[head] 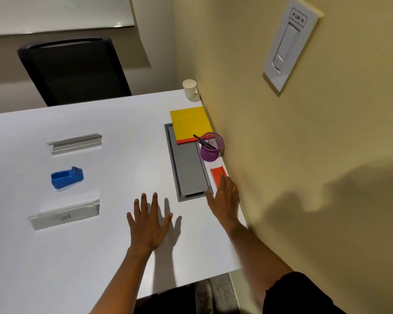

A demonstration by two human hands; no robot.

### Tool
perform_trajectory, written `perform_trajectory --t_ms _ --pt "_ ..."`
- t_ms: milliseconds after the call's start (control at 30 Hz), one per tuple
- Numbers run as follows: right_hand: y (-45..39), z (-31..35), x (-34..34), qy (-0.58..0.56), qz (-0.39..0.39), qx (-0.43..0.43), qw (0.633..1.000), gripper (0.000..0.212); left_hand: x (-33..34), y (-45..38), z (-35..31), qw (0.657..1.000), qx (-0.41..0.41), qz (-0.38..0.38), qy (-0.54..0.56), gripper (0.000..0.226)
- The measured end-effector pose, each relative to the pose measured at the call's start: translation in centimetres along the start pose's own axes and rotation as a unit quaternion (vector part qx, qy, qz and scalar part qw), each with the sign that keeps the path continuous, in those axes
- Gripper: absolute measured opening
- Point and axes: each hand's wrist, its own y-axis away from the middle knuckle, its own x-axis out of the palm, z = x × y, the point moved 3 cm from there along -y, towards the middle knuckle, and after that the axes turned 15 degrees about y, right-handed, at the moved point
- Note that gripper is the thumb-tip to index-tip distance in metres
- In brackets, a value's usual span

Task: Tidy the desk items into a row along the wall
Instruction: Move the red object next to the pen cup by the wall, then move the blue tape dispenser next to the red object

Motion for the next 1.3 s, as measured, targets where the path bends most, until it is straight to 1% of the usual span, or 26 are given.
perform_trajectory --t_ms 100,200,333,467,600,733,867,1000,1100,1200,1300 --pt "2.2 1.9 -0.9 0.020 0.042 -0.063 0.997 0.083 -1.7 1.3 0.6 1.000 -0.005 -0.014 0.009 0.083" --pt "4.9 3.9 -2.4 0.037 0.038 -0.119 0.991 0.085 -3.8 3.2 1.4 1.000 -0.001 -0.027 0.016 0.083" --pt "8.6 7.6 -4.6 0.030 0.045 -0.149 0.987 0.087 -7.5 5.9 3.3 0.998 0.000 -0.054 0.021 0.079" --pt "11.2 11.4 -6.1 0.045 0.036 -0.190 0.980 0.090 -10.8 8.6 5.7 0.996 0.006 -0.086 0.001 0.078" --pt "13.7 15.4 -7.1 0.039 0.012 -0.230 0.972 0.089 -13.2 11.0 8.8 0.994 -0.027 -0.106 -0.005 0.086" --pt "15.3 19.5 -7.6 0.053 0.011 -0.271 0.961 0.089 -14.6 12.6 11.4 0.991 -0.053 -0.119 0.003 0.093" --pt "15.7 23.5 -7.2 0.055 0.020 -0.308 0.950 0.090 -15.7 12.7 14.1 0.988 -0.085 -0.127 -0.009 0.086" --pt "14.8 26.9 -5.8 0.046 0.030 -0.342 0.938 0.091 -16.1 12.0 16.2 0.984 -0.114 -0.135 -0.002 0.085" --pt "13.5 29.4 -4.1 0.033 0.047 -0.362 0.930 0.091 -16.1 10.8 17.9 0.980 -0.138 -0.145 0.014 0.084" --pt "11.2 32.2 -1.8 0.020 0.072 -0.382 0.921 0.091 -15.6 9.0 19.9 0.974 -0.170 -0.147 0.019 0.079" --pt "8.5 34.8 0.3 0.006 0.085 -0.398 0.913 0.089 -15.5 6.6 21.0 0.971 -0.187 -0.149 0.013 0.086"
